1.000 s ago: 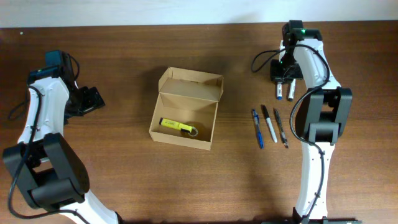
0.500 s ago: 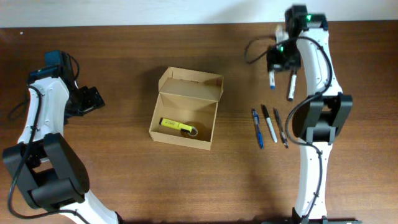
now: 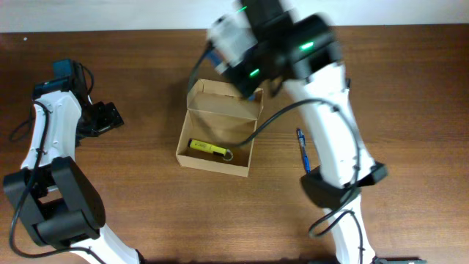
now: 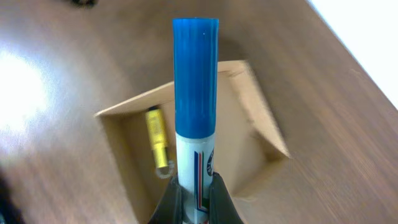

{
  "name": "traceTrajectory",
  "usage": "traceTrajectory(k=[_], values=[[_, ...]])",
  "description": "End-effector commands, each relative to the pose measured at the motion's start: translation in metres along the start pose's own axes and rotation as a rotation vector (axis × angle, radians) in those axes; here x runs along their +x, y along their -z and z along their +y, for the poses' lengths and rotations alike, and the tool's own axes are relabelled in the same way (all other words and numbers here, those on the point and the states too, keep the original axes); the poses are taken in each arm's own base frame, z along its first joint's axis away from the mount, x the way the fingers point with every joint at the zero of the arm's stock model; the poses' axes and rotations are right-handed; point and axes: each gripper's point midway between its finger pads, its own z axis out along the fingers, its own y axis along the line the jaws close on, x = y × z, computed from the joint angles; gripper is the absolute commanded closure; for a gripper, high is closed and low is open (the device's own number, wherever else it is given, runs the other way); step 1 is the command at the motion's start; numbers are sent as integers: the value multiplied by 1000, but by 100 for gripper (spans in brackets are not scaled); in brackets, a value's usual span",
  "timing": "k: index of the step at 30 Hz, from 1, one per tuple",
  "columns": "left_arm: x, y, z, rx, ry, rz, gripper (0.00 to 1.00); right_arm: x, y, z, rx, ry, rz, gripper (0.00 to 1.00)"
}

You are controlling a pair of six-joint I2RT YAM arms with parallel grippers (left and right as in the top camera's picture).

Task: Pack container
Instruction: 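Place the blue marker into the box and release it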

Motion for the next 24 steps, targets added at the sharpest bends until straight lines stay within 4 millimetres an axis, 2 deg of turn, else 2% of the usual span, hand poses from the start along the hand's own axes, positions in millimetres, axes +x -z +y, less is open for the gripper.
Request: traceTrajectory(k=[1, 3, 7, 10, 12, 17, 21, 24], values=[[1, 0, 0, 7, -10, 3, 0, 16, -50, 17, 12, 118, 159, 96], [1, 0, 0, 7, -10, 3, 0, 25, -84, 32, -31, 141, 229, 96], [1, 0, 0, 7, -10, 3, 0, 52, -128, 39, -78, 138, 340, 96], [1, 0, 0, 7, -10, 3, 0, 79, -165, 46, -127, 125, 411, 96], [1, 0, 0, 7, -10, 3, 0, 96, -184, 49, -143, 120, 450, 96], [1, 0, 0, 7, -10, 3, 0, 134, -220, 56, -180, 127, 512, 96], [1, 0, 0, 7, -10, 3, 0, 149, -229, 61, -206, 121, 534, 96], [1, 0, 0, 7, -10, 3, 0, 151, -228, 62, -209, 120, 541, 94]])
